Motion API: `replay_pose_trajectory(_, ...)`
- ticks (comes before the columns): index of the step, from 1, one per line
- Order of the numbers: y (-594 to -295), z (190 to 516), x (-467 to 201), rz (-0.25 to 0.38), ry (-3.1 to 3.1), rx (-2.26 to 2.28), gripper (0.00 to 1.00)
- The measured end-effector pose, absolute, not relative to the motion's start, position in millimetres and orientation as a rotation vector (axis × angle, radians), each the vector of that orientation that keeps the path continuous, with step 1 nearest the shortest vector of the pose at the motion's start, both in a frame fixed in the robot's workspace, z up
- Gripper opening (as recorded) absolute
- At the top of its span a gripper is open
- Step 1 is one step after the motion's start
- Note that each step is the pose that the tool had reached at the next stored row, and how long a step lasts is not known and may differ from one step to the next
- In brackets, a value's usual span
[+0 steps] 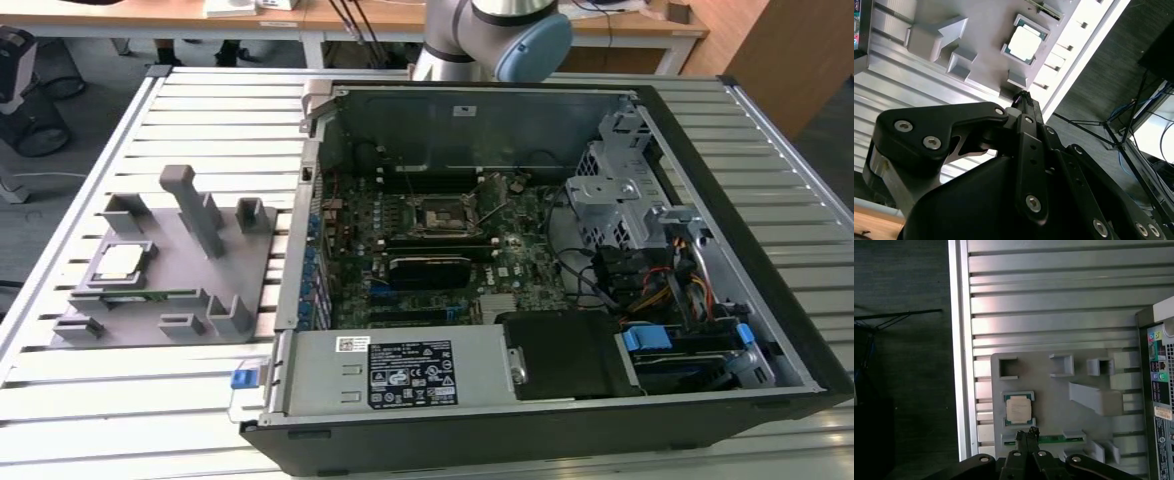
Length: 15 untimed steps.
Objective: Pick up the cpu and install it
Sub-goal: 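Pick up the cpu and move it towards the insertion slot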
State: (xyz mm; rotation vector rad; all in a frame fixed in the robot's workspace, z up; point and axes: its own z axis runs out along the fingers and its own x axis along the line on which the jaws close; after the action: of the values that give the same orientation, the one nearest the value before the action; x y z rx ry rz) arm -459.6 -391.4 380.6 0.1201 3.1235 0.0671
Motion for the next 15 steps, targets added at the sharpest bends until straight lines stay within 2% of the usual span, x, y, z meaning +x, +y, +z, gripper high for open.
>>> replay_pose_trajectory(15,-391.6,372.0,-461.1,0.061,3.132,0.121,0.11)
